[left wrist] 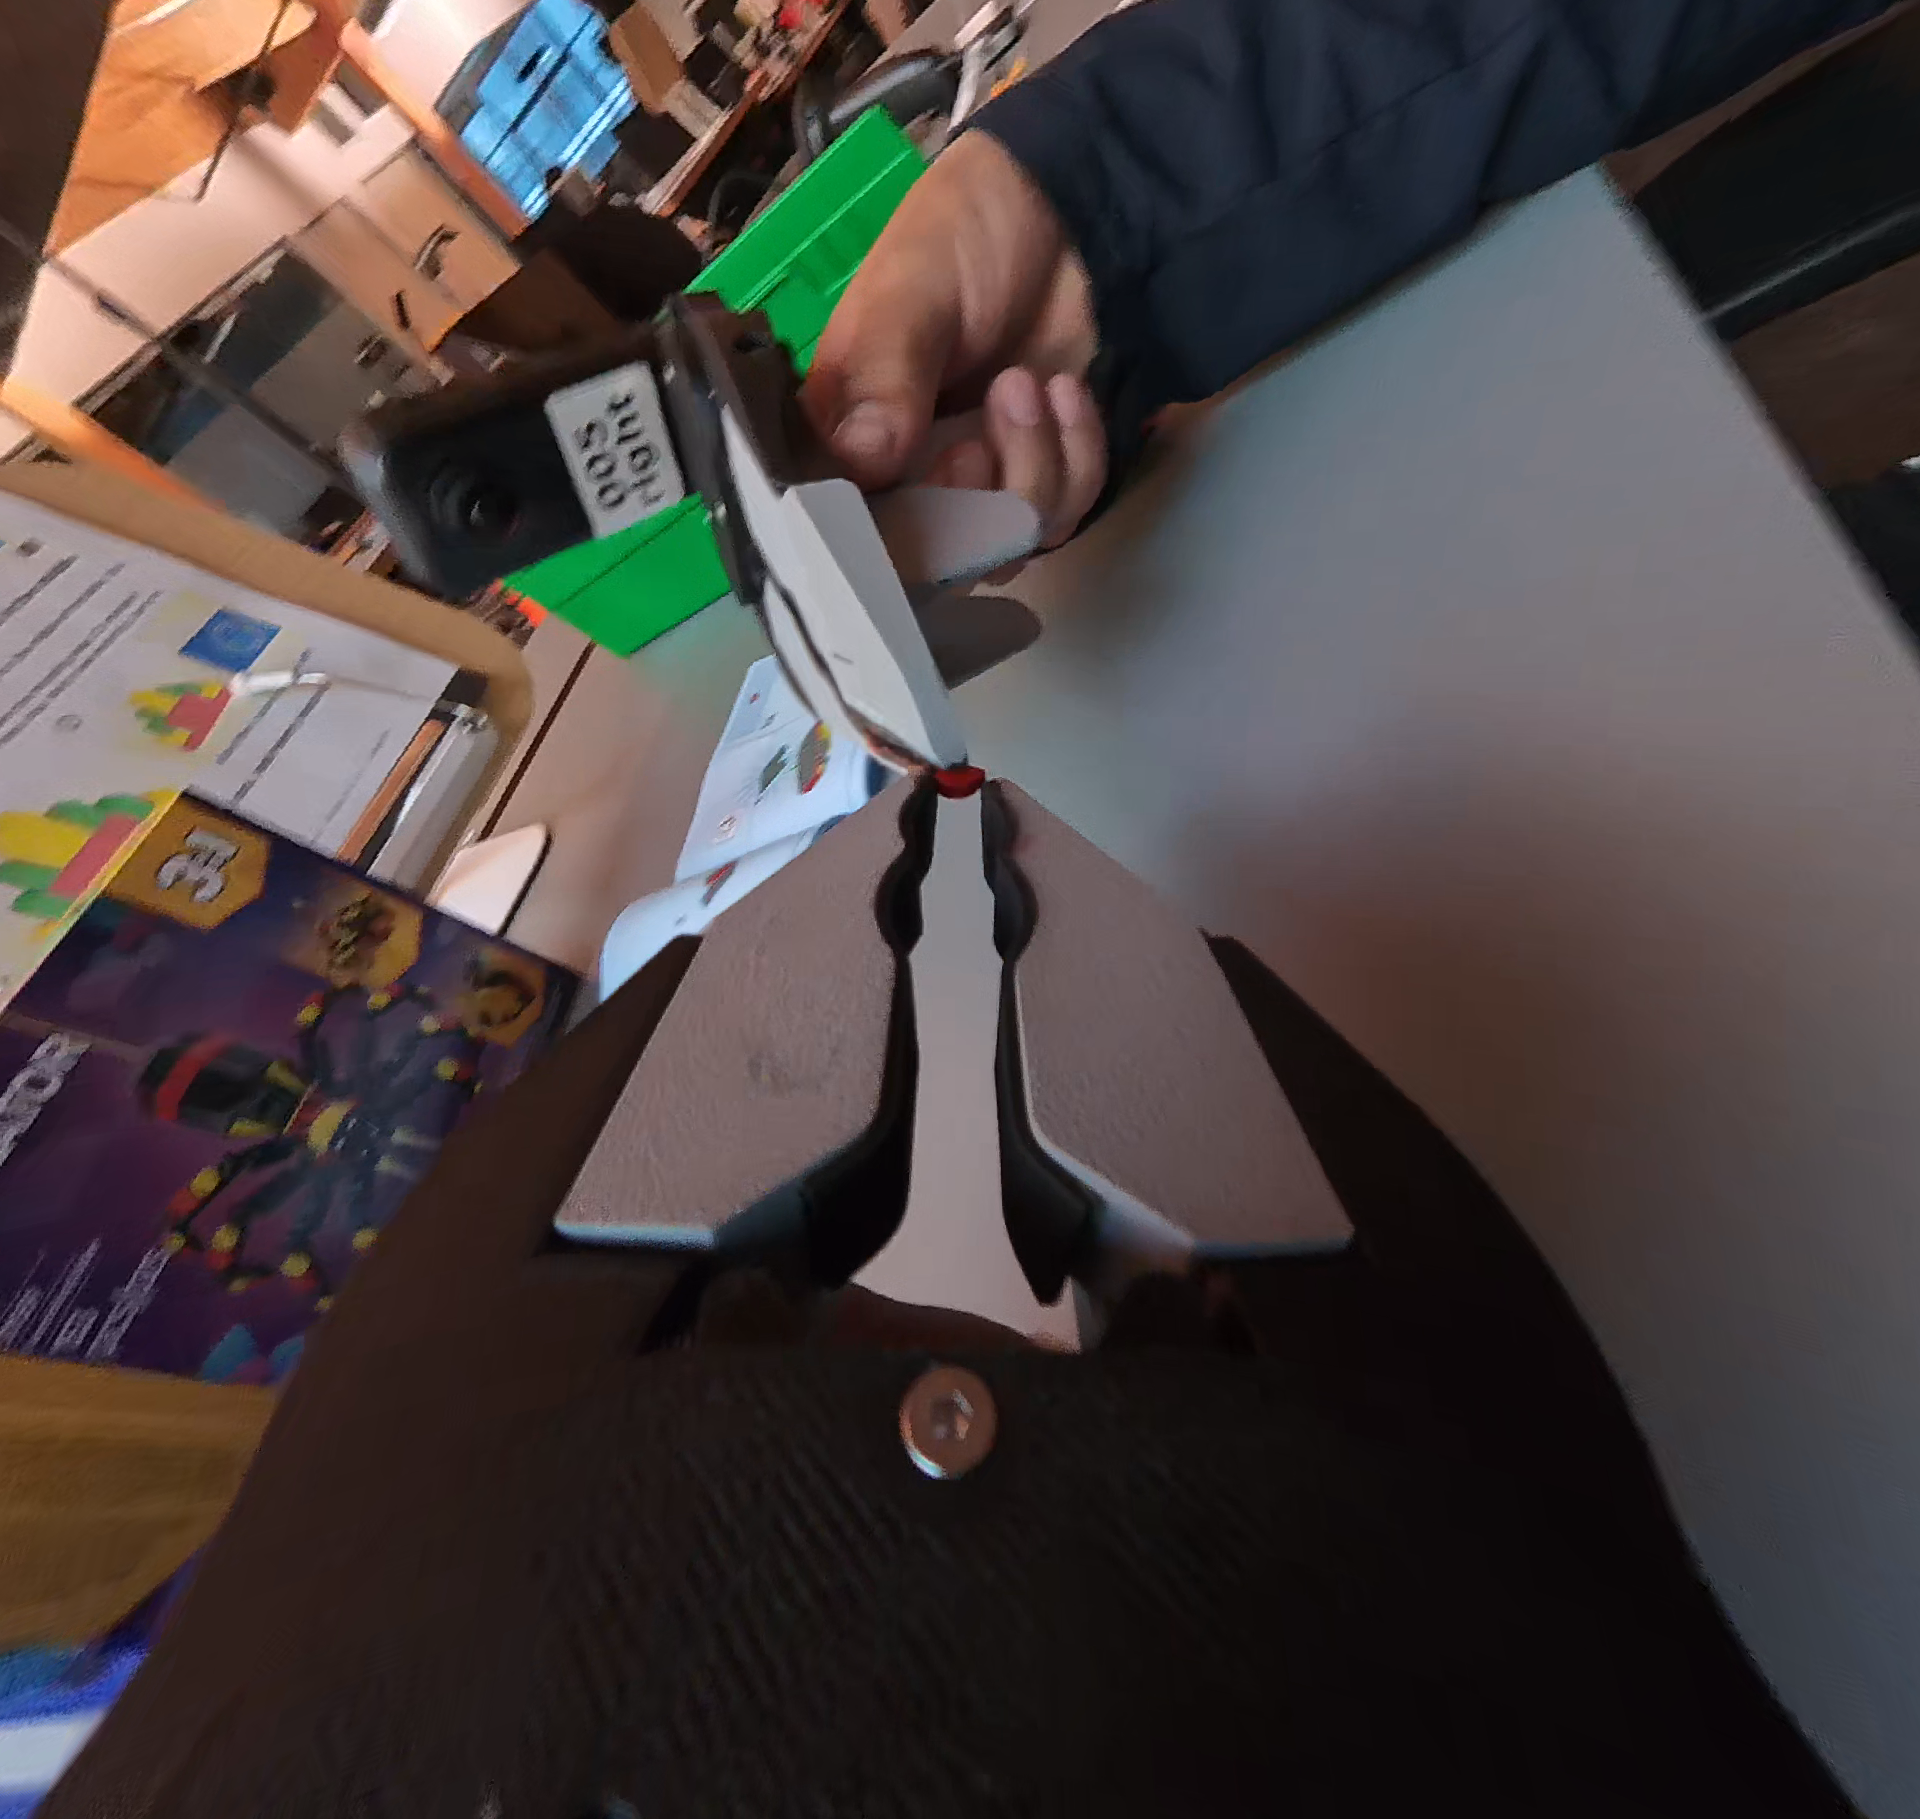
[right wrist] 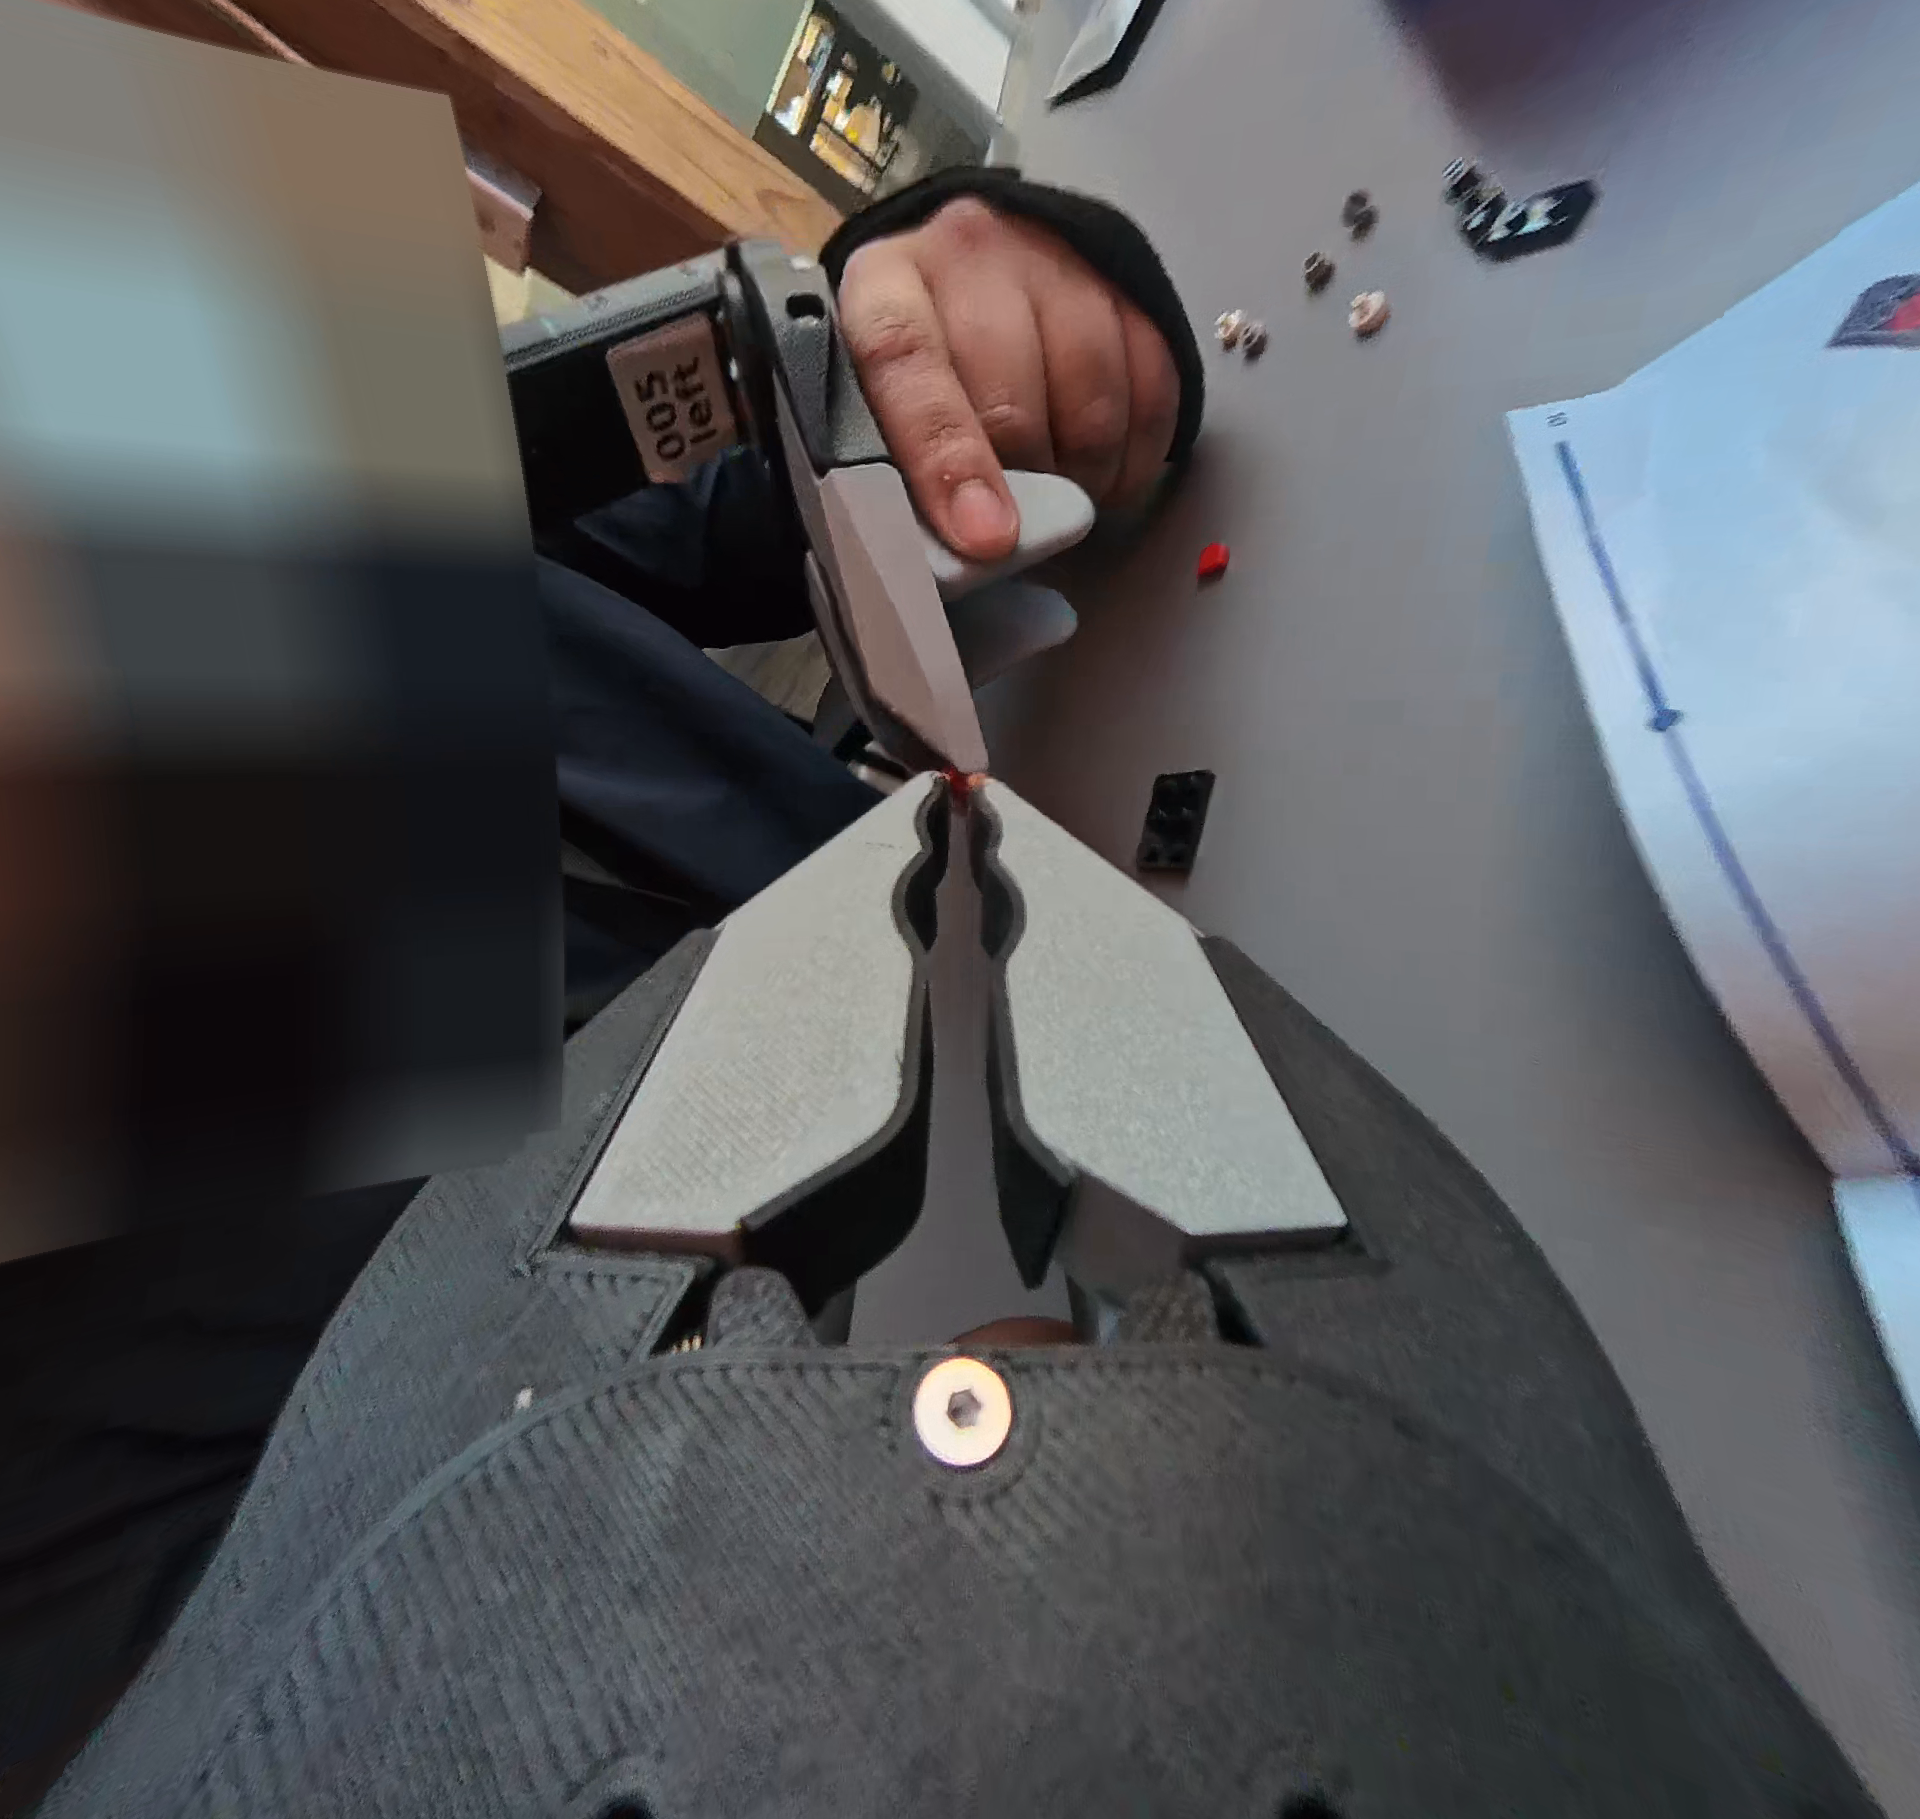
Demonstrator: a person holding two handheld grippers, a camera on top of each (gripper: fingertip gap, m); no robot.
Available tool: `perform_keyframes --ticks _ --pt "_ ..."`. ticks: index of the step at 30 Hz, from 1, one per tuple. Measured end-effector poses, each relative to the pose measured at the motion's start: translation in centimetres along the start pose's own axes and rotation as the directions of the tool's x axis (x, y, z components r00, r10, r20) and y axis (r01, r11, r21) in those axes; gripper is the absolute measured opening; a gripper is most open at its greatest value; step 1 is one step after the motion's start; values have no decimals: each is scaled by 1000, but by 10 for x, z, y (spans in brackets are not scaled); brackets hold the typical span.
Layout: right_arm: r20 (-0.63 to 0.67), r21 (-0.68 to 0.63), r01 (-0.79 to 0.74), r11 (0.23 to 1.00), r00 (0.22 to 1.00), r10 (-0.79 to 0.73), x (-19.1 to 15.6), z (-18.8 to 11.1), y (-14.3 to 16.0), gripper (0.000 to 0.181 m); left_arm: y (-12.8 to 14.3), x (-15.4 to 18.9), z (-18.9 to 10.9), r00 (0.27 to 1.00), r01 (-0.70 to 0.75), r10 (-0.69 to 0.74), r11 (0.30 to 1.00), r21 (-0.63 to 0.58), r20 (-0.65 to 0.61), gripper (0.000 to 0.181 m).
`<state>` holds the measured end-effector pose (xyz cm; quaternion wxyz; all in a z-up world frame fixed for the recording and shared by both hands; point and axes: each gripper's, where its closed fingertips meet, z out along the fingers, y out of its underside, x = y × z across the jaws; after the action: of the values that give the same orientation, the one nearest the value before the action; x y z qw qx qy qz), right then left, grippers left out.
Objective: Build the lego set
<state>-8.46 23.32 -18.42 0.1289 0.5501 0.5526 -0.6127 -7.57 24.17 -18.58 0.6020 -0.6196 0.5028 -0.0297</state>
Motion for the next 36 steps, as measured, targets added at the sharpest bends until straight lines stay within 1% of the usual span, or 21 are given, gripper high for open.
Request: perform_keyframes --ticks 5,9,11,14,18,20,24,36 --pt "-119 137 23 990 993 -7 17 -14 -24 1 15 -27 8 984 74 -57 992 -102 167 5" --pt "-190 202 72 977 981 -34 22 -21 -37 3 18 -41 8 964 65 -25 988 -139 266 5" --pt "-211 238 89 967 977 -38 22 -26 -43 4 18 -46 6 953 60 -11 987 -152 304 5" --pt "-201 263 106 959 978 -54 18 -28 -47 5 21 -53 4 939 75 -15 984 -162 343 5" --pt "-194 261 105 960 980 -54 18 -23 -47 4 15 -56 2 931 83 -31 988 -128 365 5" --pt "-150 275 95 957 987 -55 13 -21 -49 6 13 -58 0 925 77 -26 990 -120 379 5" --pt "-107 309 79 948 993 -47 9 -23 -53 2 9 -59 -1 924 78 -34 992 -101 381 5" --pt "-99 331 88 940 993 -58 8 -23 -56 1 9 -62 -2 915 94 -48 991 -94 400 5"
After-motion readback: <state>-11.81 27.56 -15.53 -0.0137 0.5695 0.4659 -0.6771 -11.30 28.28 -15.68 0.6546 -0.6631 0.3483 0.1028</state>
